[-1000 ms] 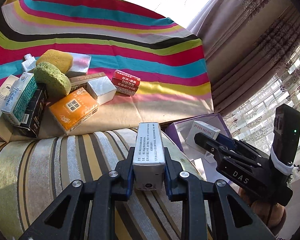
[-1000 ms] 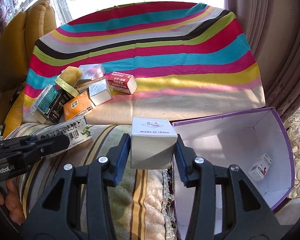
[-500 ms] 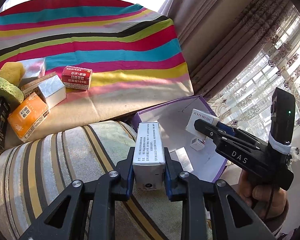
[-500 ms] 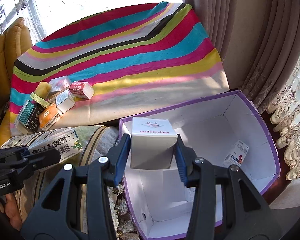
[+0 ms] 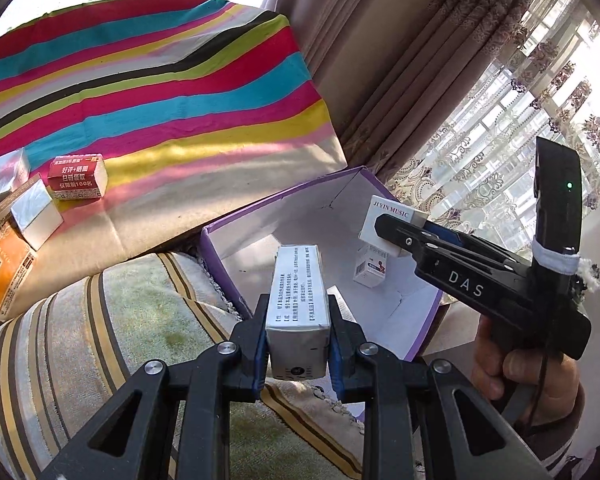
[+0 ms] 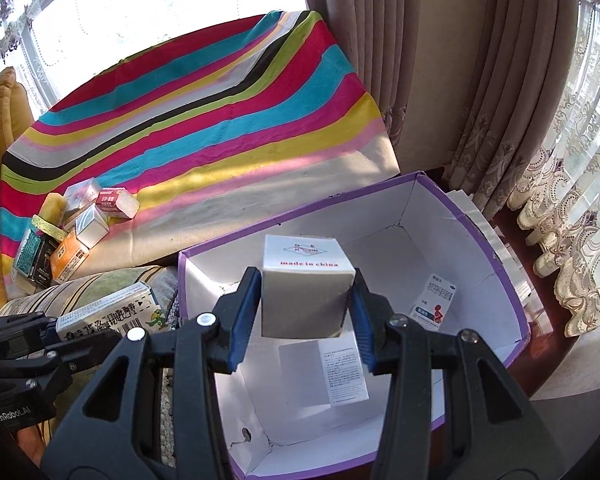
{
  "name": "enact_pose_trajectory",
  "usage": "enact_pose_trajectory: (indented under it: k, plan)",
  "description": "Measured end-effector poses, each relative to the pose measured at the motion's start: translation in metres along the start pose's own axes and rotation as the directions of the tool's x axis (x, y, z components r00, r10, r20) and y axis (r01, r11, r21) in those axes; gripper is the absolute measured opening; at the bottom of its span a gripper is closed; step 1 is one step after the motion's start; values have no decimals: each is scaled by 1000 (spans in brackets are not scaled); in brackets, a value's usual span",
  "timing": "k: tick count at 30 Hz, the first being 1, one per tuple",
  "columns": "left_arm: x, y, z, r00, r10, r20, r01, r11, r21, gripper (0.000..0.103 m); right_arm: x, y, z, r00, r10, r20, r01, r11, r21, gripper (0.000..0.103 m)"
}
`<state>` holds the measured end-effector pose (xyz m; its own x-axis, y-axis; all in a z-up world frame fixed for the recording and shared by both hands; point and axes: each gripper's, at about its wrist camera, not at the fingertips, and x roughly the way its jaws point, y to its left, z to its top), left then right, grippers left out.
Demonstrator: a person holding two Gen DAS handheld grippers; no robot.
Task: Organize objects
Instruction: 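Carry both held boxes over the storage box, then open both grippers to release the boxes into the storage box, then move both open grippers back to the pile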
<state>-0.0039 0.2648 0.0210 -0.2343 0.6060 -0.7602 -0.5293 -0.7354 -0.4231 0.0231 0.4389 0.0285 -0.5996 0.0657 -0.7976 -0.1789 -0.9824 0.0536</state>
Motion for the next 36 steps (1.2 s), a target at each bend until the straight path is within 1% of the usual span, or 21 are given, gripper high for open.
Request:
enact_pose_trajectory:
  k: [2,6,7,10,11,14,16,21,29,31,36]
  plan:
    - [2,-4,2,1000,-8,1,8,1000,10,26,-1,-3,1,1000,-6,3,6,1000,5,48]
    - [7,-9,4,1000,-17,-18,17,1000,17,31,-2,-7,1,1000,-21,7,20,1000,13,48]
    - [6,-8,3,1000,-18,-18,18,1000,13,33,-2,-8,2,1000,-19,7,19,1000,19,50]
    - [4,-3,3,1000,-21,-10,21,1000,-11,37,-1,-8,2,1000,-5,6,5,1000,28,60]
    - [3,-2,4,1000,-21,-7,21,1000,-18,38,-1,-7,2,1000,-1,6,1,1000,25,62]
    - [-1,0,3,1000,-22,4,22,999,-25,39,-1,-2,1,1000,13,3,-13,1000,13,65]
    - [-4,1,3,1000,-18,17,18,1000,-24,45,0,2,1,1000,25,-2,-25,1000,6,67]
    - [-18,8,2,999,6,53,-5,1000,-28,52,-1,15,0,999,49,-5,-50,999,-18,72]
    - [-51,40,-5,991,64,116,-54,995,-87,56,-3,39,3,997,79,-7,-79,995,-60,75]
    - [-62,53,-9,987,90,134,-75,991,-112,56,-4,45,3,996,85,-9,-86,994,-73,76]
    - [-86,88,-20,977,128,172,-95,977,-190,57,-1,63,3,994,104,-24,-106,989,-104,77]
